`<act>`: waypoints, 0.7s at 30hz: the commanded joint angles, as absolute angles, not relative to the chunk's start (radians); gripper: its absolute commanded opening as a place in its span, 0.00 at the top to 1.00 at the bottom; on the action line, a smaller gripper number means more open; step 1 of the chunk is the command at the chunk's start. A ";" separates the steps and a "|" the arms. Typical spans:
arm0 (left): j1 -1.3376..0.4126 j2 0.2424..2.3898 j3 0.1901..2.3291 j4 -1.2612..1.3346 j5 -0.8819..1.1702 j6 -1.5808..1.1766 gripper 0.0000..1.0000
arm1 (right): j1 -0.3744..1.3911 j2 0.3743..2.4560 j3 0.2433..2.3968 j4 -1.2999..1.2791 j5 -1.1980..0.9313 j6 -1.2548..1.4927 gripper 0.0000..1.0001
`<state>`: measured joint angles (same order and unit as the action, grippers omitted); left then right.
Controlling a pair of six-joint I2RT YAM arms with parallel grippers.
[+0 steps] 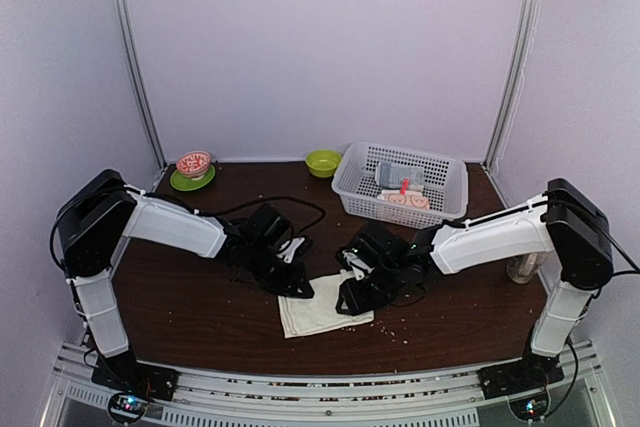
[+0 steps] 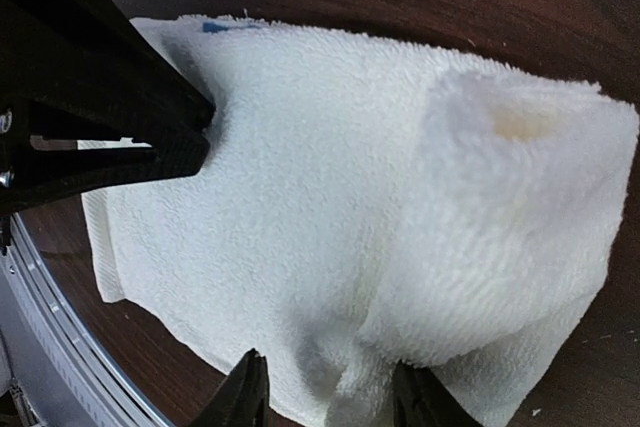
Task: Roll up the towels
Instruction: Roll the towel at the center of the board.
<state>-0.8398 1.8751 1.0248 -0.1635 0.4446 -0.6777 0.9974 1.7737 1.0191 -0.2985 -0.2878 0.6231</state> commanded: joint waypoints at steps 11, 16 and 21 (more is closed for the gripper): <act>-0.845 1.736 1.119 -0.200 0.500 -0.654 0.70 | 0.956 1.726 0.863 -0.139 -0.360 0.603 0.36; -0.845 1.808 1.163 -0.095 0.568 -0.704 0.72 | 0.942 1.722 0.815 -0.085 -0.377 0.605 0.30; -0.845 1.875 1.174 0.029 0.639 -0.774 0.74 | 0.940 1.724 0.819 -0.083 -0.377 0.600 0.28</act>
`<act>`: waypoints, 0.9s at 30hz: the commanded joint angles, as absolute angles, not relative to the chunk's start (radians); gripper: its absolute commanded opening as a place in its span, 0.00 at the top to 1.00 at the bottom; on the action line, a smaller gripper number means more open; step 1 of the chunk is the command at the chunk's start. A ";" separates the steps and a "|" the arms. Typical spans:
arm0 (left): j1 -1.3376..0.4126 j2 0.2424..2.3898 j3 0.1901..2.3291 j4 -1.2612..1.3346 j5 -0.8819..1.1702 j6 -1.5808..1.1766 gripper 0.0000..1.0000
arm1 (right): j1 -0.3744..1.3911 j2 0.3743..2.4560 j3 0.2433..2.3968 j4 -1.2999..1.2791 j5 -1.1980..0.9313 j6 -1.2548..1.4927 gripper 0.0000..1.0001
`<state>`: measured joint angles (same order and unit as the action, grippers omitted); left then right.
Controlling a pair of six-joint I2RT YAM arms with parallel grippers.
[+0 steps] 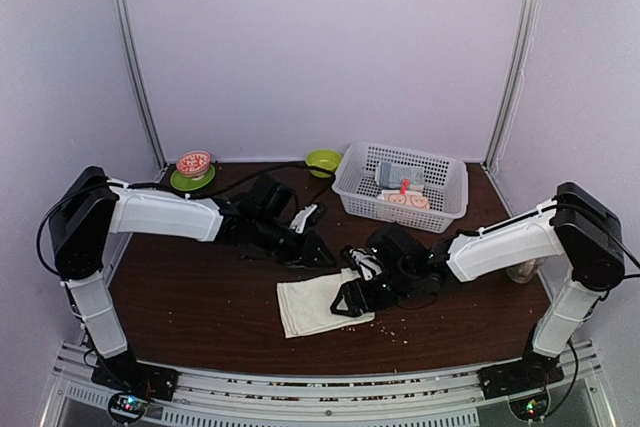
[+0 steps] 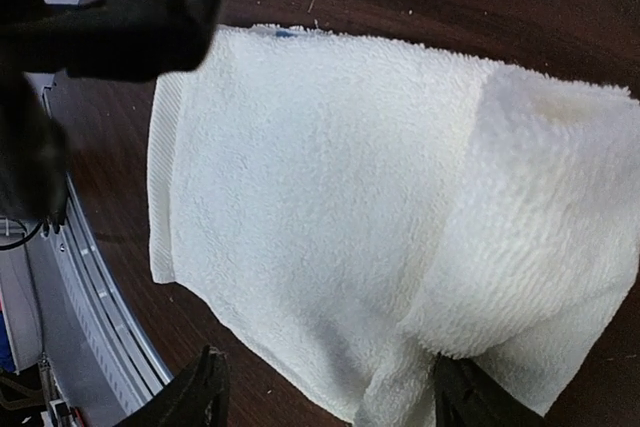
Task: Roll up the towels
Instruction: Roll the towel at the center of the board.
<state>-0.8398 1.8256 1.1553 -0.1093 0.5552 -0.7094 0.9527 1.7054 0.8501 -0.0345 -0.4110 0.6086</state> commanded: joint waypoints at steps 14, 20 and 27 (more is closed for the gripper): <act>-0.858 2.044 1.227 0.178 0.734 -0.877 0.76 | 0.940 1.730 0.834 -0.088 -0.373 0.589 0.28; -0.861 2.083 1.235 0.161 0.708 -0.892 0.79 | 0.940 1.726 0.847 -0.099 -0.371 0.580 0.28; -0.853 2.137 1.255 0.081 0.639 -0.925 0.79 | 0.943 1.662 0.858 -0.167 -0.361 0.566 0.28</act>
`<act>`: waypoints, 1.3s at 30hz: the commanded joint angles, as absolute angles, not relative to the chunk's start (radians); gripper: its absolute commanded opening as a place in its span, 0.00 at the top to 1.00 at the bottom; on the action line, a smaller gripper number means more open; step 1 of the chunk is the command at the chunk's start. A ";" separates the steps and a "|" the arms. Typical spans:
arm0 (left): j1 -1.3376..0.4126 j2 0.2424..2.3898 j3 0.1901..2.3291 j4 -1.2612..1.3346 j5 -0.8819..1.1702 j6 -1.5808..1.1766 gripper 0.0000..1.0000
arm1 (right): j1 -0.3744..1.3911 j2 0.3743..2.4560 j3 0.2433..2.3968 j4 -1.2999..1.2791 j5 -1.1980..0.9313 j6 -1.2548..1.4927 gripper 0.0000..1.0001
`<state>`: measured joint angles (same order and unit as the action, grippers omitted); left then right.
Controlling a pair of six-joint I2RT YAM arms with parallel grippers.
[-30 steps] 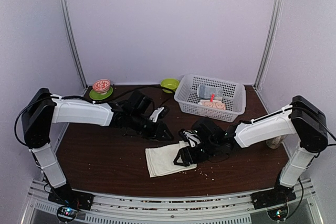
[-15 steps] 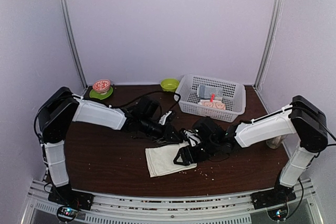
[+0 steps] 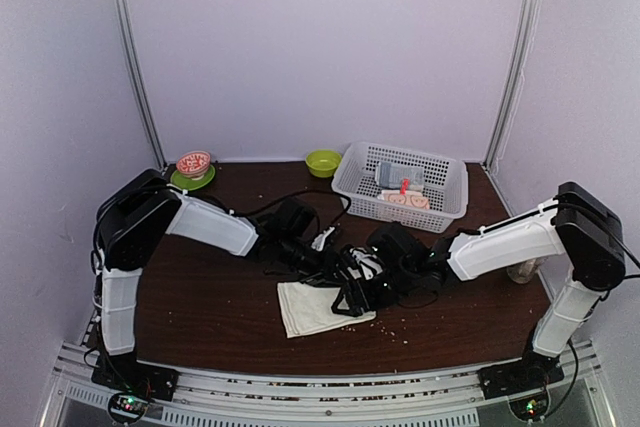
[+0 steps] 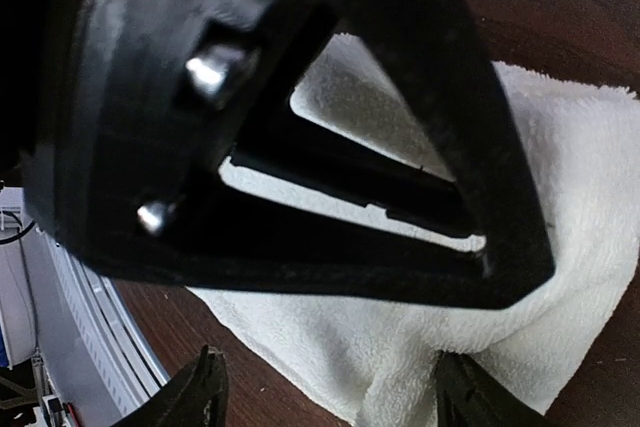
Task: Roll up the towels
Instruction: Roll the towel at the center of the board.
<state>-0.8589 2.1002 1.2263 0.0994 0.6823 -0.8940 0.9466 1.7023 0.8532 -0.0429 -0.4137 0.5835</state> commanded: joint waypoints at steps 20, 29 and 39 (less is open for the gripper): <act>-0.851 2.133 1.230 -0.038 0.550 -0.910 0.87 | 0.851 1.588 0.838 -0.203 -0.245 0.711 0.44; -0.850 2.069 1.211 -0.089 0.538 -0.879 0.97 | 0.934 1.671 0.918 -0.308 -0.188 0.618 0.52; -0.849 1.883 1.209 -0.186 0.538 -0.796 0.93 | 0.985 1.754 0.965 -0.403 -0.103 0.576 0.52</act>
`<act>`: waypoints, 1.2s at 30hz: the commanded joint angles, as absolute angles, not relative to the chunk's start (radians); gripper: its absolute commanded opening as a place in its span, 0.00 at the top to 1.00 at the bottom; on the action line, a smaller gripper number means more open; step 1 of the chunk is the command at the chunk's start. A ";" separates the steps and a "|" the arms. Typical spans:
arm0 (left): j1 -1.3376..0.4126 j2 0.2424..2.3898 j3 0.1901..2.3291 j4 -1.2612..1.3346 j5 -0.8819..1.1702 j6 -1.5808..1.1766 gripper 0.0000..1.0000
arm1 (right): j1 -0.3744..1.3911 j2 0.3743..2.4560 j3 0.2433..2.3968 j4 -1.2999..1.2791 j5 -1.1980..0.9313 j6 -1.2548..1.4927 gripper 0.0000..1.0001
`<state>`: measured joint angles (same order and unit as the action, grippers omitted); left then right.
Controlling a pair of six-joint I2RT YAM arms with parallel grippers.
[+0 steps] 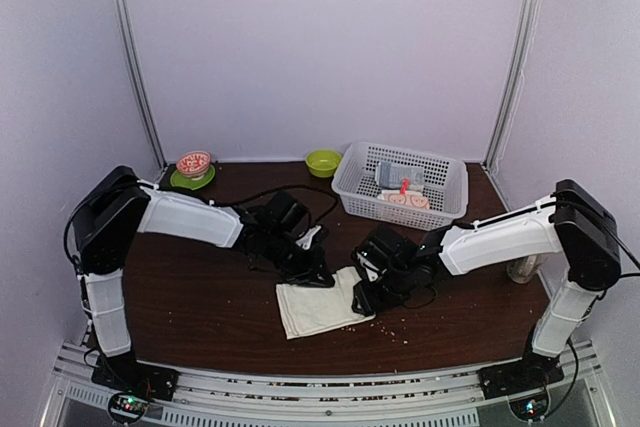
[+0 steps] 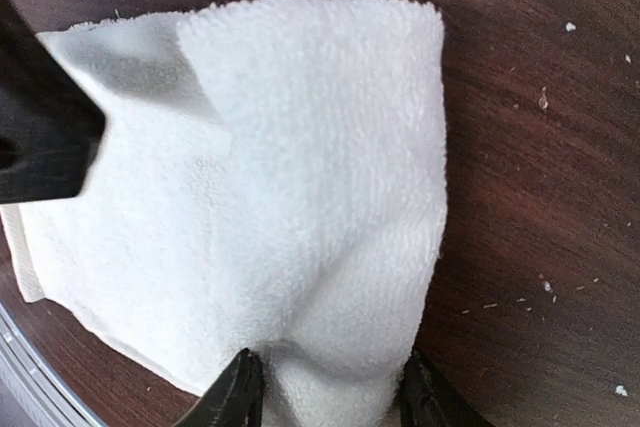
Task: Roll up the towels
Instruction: Roll the towel at the center of the board.
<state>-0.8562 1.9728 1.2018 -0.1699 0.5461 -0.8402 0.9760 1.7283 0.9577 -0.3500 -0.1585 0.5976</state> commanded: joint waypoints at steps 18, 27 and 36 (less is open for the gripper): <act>-0.849 2.071 1.334 0.024 0.641 -0.909 0.93 | 0.992 1.754 0.968 -0.376 -0.102 0.559 0.53; -0.844 2.122 1.347 0.005 0.598 -0.935 0.94 | 1.000 1.736 0.974 -0.373 -0.112 0.536 0.50; -0.832 2.131 1.289 -0.027 0.556 -0.887 0.96 | 0.967 1.639 0.954 -0.344 -0.150 0.598 0.40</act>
